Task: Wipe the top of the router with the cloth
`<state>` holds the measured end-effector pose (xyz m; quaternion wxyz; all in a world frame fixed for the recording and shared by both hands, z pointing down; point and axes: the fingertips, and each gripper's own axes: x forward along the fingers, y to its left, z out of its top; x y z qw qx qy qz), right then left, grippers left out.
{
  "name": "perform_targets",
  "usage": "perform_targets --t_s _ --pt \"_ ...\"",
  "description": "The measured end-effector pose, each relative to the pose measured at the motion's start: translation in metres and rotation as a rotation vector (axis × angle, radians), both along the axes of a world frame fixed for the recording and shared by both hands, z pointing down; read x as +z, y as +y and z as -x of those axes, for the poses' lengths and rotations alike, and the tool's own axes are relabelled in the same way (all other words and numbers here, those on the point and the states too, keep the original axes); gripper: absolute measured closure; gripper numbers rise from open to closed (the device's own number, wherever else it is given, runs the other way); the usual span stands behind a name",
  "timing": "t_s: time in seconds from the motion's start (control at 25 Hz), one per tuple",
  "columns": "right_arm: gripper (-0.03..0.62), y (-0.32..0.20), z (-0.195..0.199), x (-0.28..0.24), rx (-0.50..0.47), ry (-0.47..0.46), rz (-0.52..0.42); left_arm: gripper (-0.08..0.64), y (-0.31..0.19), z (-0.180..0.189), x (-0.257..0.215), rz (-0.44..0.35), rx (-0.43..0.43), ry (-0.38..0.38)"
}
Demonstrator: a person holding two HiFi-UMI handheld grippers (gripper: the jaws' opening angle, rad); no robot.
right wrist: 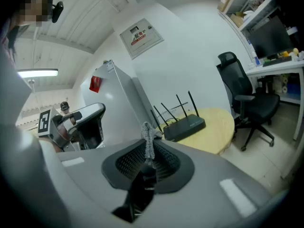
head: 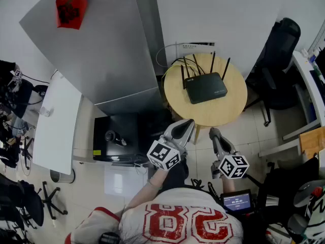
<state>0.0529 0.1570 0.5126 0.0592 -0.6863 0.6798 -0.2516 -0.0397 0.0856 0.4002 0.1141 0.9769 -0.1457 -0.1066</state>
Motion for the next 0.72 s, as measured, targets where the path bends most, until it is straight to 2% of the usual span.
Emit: perform_targets --t_s 0.12,0.24,0.52,0.72 --pt "0.551 -0.055 -0.012 -0.019 0.005 0.017 -0.039 0.561 -0.049 -0.015 -0.007 -0.025 0.021 -0.016" --pt "0.551 -0.105 -0.021 -0.029 -0.032 0.052 -0.057 0.561 -0.092 -0.029 -0.019 -0.039 0.017 -0.007" --pt "0.551 -0.162 -0.029 0.006 -0.143 0.074 0.065 0.561 -0.128 -0.023 0.008 0.071 -0.041 -0.031" --pt "0.551 -0.215 -0.044 0.022 -0.255 0.104 0.117 0.561 -0.165 -0.018 0.013 0.088 -0.156 -0.034"
